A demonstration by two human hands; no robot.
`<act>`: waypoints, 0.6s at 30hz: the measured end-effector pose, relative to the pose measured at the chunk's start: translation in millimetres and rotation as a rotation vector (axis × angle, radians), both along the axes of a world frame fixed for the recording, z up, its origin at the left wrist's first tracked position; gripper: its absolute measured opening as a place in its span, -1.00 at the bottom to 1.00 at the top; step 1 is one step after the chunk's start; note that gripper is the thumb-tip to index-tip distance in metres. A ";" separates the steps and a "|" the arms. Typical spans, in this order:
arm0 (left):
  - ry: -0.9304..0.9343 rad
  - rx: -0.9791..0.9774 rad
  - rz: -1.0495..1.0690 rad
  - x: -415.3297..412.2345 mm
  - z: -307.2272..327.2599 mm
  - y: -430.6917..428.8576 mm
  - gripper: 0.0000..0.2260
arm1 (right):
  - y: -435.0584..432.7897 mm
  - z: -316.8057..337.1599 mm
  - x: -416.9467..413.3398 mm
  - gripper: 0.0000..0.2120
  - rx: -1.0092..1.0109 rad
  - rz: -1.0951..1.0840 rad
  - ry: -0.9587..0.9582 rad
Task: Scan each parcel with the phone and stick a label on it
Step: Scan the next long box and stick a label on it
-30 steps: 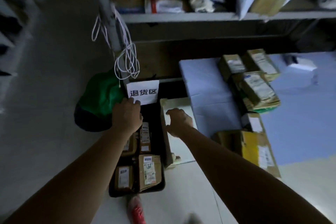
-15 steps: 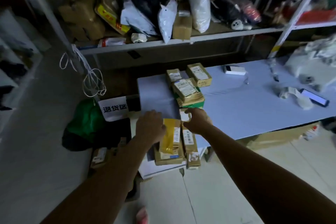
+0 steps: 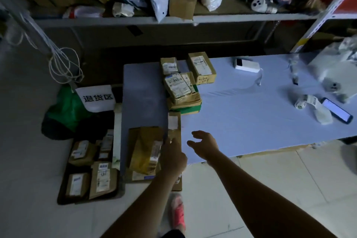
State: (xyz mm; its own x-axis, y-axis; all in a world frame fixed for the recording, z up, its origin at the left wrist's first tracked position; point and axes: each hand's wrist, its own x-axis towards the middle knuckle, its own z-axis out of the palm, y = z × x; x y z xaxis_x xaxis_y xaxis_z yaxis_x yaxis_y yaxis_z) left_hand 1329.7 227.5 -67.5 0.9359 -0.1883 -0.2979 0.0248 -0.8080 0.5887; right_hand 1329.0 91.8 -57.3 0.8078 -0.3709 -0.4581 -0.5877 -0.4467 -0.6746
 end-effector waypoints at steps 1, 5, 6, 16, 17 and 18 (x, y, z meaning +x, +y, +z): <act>0.005 0.015 0.045 2.8 -5.9 -3.7 -0.51 | -1.5 -10.4 4.7 -0.51 0.041 0.007 0.021; 0.006 -0.019 0.114 5.9 -11.1 -9.2 -0.61 | 2.9 -30.5 13.1 -0.48 0.132 0.050 0.061; -0.006 -0.043 0.130 5.9 -9.9 -10.8 -0.64 | 3.9 -33.8 14.0 -0.48 0.164 0.056 0.065; 0.043 -0.180 0.345 -13.5 -3.6 -42.6 -0.65 | -35.7 -43.6 1.4 -0.58 0.233 0.199 0.029; 0.045 -0.184 0.360 -17.4 -3.4 -51.4 -0.68 | -44.6 -43.3 -2.1 -0.59 0.258 0.202 0.033; 0.046 -0.183 0.369 -23.2 -2.3 -64.3 -0.71 | -57.3 -42.0 -8.4 -0.59 0.283 0.207 0.034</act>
State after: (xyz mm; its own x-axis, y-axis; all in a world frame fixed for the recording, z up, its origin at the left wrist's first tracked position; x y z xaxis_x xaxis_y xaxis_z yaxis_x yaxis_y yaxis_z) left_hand 1306.5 163.1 -69.8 0.9370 0.1041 -0.3333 0.3229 -0.6222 0.7132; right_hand 1320.6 34.5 -99.3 0.8349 -0.0556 -0.5475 -0.5288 -0.3568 -0.7701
